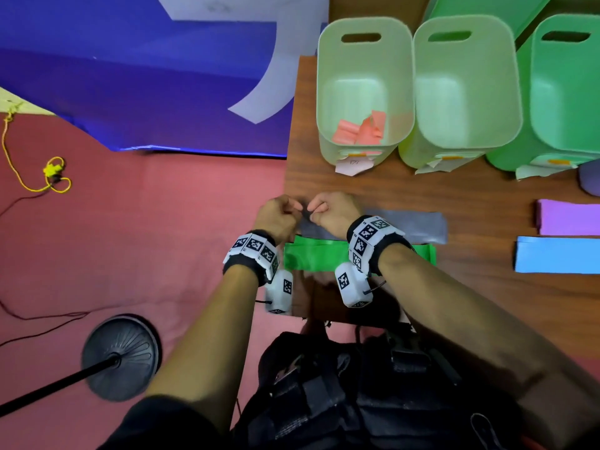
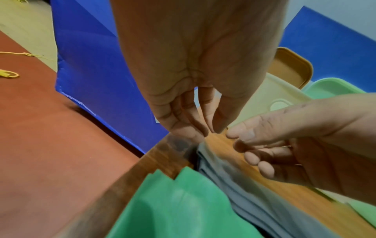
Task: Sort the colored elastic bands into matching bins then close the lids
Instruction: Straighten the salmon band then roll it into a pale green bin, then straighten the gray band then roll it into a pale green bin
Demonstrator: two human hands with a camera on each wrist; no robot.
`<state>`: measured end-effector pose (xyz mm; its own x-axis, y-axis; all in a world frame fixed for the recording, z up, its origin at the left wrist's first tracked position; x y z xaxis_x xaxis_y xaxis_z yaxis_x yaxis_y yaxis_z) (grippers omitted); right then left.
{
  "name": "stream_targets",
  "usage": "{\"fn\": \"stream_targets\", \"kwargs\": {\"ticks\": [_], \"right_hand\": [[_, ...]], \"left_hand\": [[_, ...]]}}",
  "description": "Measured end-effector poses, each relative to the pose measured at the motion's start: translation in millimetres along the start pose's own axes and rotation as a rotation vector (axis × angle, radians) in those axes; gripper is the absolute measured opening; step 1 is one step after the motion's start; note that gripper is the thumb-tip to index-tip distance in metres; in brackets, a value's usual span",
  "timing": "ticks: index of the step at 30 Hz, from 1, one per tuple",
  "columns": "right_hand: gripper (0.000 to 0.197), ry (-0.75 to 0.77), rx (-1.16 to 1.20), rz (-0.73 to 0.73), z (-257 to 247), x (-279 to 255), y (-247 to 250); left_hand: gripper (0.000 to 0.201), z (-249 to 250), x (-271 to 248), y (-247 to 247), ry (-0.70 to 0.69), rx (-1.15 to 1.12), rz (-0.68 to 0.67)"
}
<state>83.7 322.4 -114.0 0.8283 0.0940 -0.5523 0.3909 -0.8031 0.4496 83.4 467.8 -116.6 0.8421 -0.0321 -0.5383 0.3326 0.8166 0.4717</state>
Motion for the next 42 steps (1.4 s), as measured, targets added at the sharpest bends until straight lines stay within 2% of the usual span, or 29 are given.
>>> {"fn": "stream_targets", "kwargs": {"ticks": [7, 16, 21, 24, 30, 34, 37, 42], "right_hand": [[0.019, -0.028, -0.055, -0.026, 6.1, -0.6, -20.9], [0.026, -0.044, -0.060, 0.003, 5.8, 1.6, -24.3], [0.021, -0.024, -0.018, 0.071, -0.7, -1.8, -6.5], [0.014, 0.023, 0.025, 0.106, -9.9, -6.4, 17.0], [0.026, 0.080, -0.002, 0.168, -28.2, -21.1, 78.3], [0.024, 0.114, -0.040, 0.244, -47.2, -34.6, 122.7], [0.023, 0.123, 0.016, 0.315, -52.0, -45.3, 161.7], [0.021, 0.205, 0.062, 0.398, -59.7, -61.2, 219.3]], "left_hand": [[0.025, -27.3, 7.7, -10.2, 0.075, -0.093, -0.037], [0.034, -24.2, 11.9, -12.1, 0.002, -0.138, -0.041], [0.023, -6.2, 17.0, -9.3, -0.034, -0.191, -0.018], [0.013, 11.6, 16.8, -7.4, -0.066, -0.238, 0.005], [0.007, 66.3, 15.2, -8.8, -0.163, -0.234, -0.084], [0.007, 116.8, 15.7, -7.2, -0.251, -0.189, -0.073], [0.014, 154.2, 12.2, -10.8, -0.299, -0.190, -0.091], [0.020, 218.4, 5.1, -12.1, -0.418, -0.124, -0.027]]}}
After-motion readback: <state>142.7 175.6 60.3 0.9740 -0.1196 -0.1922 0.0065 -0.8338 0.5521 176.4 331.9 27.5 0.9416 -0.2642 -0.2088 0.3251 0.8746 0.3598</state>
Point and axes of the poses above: each hand's wrist, its own x-axis towards the middle knuckle, its own y-axis out of the back of the hand, z = x × y, the point moved 7 cm from there along x, towards the middle knuckle, and after that the axes turned 1 degree about x, right-handed, at the moved point
